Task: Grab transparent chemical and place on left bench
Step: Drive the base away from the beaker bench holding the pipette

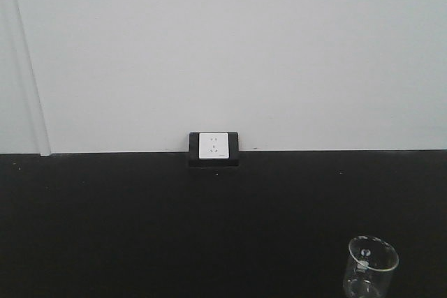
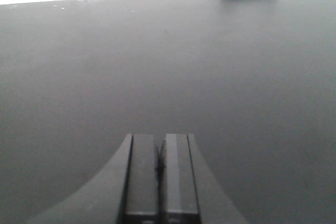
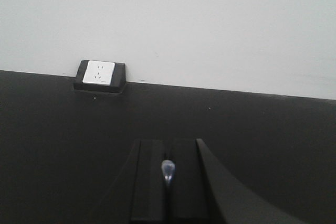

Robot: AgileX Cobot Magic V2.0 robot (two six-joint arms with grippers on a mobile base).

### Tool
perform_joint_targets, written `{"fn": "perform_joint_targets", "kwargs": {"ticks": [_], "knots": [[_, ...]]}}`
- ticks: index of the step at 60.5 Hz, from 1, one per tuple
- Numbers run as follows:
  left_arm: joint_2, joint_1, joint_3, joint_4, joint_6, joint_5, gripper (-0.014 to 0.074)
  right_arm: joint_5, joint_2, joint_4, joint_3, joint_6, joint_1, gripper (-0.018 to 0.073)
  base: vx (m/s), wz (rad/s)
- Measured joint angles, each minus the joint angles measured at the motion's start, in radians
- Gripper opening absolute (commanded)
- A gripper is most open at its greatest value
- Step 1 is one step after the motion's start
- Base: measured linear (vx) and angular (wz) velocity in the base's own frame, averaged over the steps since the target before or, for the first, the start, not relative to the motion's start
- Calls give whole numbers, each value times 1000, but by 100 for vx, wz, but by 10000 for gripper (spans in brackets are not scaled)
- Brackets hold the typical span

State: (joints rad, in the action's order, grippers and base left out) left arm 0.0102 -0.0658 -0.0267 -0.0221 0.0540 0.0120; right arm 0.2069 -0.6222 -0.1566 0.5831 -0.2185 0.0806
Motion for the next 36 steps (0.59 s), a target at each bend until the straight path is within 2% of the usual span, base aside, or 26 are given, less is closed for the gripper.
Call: {"fn": "perform_joint_targets", "kwargs": {"ticks": [36], "knots": [[0,0,0,0,0,0,-3,8,0,0,0,0,0,-3,-30,2]]}}
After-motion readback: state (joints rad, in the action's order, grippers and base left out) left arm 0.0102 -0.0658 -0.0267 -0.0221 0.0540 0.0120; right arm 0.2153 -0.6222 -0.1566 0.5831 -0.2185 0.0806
